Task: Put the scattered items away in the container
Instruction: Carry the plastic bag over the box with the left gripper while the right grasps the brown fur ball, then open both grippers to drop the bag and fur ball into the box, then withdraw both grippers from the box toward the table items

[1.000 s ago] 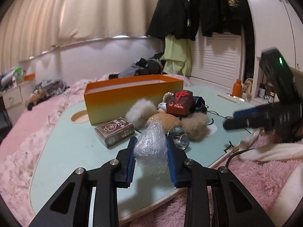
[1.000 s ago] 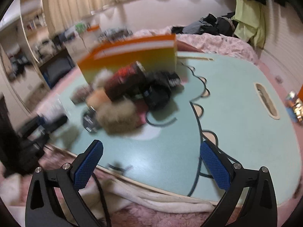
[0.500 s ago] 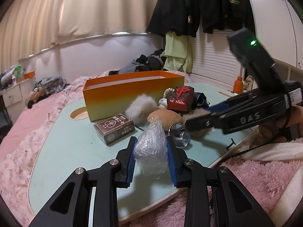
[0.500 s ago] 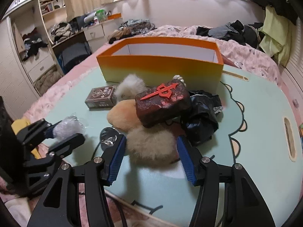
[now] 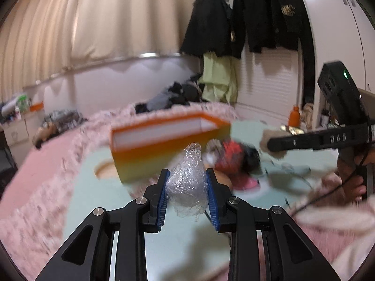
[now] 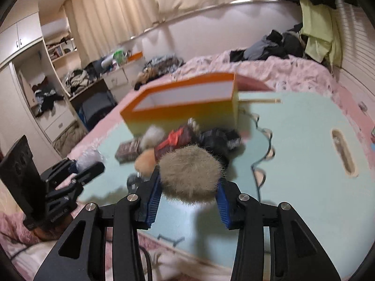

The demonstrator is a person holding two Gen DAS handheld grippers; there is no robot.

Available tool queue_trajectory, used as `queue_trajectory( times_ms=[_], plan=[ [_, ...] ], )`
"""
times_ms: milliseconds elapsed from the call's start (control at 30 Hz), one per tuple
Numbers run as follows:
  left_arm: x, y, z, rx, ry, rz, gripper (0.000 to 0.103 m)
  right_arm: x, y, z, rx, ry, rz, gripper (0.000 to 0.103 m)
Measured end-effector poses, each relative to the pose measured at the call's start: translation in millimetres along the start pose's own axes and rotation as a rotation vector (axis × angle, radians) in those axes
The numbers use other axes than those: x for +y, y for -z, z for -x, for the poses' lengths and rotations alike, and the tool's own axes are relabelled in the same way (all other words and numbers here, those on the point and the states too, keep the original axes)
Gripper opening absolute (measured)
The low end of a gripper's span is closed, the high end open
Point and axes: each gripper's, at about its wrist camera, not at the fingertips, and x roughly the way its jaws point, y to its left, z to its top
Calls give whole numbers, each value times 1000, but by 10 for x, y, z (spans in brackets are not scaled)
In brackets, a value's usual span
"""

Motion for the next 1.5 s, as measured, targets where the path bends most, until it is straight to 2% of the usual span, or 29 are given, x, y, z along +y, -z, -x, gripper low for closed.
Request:
queue_trajectory(
  times_ms=[100, 267, 367, 467, 533, 567, 600, 667, 767, 833, 933, 1000, 1100, 1233, 1300, 1400, 1500],
  plan=[
    [177, -371, -146, 34, -19, 11, 29, 84, -294, -56, -35, 22, 33, 43],
    [585, -757, -707, 139, 28, 151, 29, 130, -827, -393, -51, 20, 36, 43],
    [795, -765, -1116, 222, -6, 230, 29, 144, -1010, -681, -32, 77, 56, 44],
    [929, -747, -1393, 240, 2, 311, 29, 142, -1112, -979, 6, 138, 65, 44],
    [913, -730, -1518, 249, -2, 331, 29, 108, -1152, -1097, 14, 143, 48, 45],
    [889, -724, -1556, 246, -12, 329, 32, 89, -1173, -1151, 15, 148, 40, 45],
    [861, -723, -1579, 240, -27, 321, 43, 72, -1186, -1198, 16, 165, 32, 45],
    [827, -711, -1538, 213, -61, 305, 62, 60, -1191, -1228, 9, 196, 16, 48],
    [804, -706, -1401, 154, -69, 289, 77, 41, -1161, -1103, -46, 203, -22, 62],
    [806, -694, -1283, 130, -62, 290, 79, 64, -1152, -988, -91, 214, -29, 73],
    [788, -644, -1077, 104, -51, 296, 81, 144, -1113, -781, -144, 213, -14, 73],
    [725, -593, -920, 100, -30, 273, 83, 222, -1061, -657, -147, 191, 12, 73],
    [603, -488, -693, 114, -12, 212, 84, 380, -898, -502, -112, 184, 79, 74],
    [510, -183, -335, 163, 0, 158, 85, 542, -552, -354, -38, 222, 179, 75],
    [533, 6, -194, 182, -35, 165, 85, 555, -356, -298, 5, 243, 195, 75],
    [638, 231, -129, 216, -75, 224, 85, 488, -96, -252, 63, 230, 166, 75],
    [668, 316, -202, 251, -87, 255, 85, 427, 80, -283, 108, 287, 161, 75]
  ],
)
